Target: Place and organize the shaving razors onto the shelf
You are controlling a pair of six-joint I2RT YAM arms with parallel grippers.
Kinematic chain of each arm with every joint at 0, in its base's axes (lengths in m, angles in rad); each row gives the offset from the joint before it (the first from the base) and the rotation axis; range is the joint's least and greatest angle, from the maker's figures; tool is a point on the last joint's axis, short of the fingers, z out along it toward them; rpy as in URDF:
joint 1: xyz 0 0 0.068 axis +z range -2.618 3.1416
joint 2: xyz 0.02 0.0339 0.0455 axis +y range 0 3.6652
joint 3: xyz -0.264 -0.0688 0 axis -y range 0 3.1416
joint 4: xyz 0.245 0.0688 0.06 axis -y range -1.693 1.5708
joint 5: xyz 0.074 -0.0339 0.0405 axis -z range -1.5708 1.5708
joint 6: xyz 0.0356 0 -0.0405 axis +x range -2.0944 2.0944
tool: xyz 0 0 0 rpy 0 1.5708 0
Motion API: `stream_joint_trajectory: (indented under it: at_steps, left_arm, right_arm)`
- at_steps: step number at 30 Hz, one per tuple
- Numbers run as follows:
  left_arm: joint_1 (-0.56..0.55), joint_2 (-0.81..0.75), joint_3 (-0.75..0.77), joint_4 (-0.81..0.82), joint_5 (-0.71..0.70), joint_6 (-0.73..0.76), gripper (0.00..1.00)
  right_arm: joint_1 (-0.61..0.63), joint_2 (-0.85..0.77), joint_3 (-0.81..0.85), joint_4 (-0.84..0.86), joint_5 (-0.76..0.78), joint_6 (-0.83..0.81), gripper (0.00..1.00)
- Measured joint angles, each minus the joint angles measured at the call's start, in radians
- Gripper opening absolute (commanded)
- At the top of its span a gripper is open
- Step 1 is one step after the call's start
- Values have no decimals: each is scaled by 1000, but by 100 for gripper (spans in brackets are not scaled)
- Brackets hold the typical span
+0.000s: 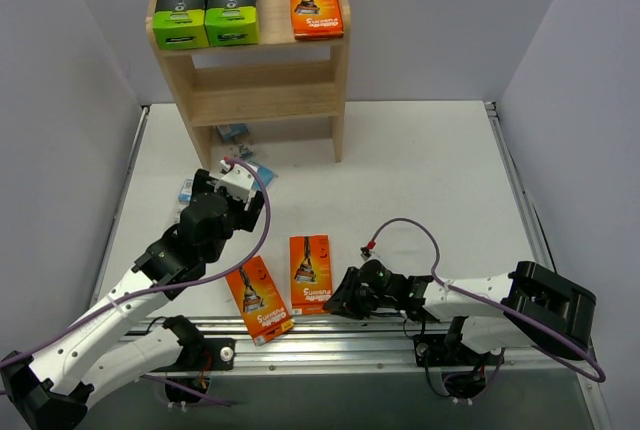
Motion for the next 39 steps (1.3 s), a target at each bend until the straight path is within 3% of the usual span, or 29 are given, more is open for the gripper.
stream_joint_trajectory:
  at_steps: [9,20,31,39]
  left_arm:
    - [0,-22,0,0,-17,-5,100]
    - [-31,-35,-5,0,26,14,94]
    - [-243,-77,1,-41,72,61,94]
    - [-280,-68,21,-161,193,57,94]
  right_arm:
    - [5,2,1,11,11,25,0]
    - [3,-17,62,1,61,36,0]
    - [-129,-23,149,65,31,25,0]
    - [-174,29,183,179,-32,54,0]
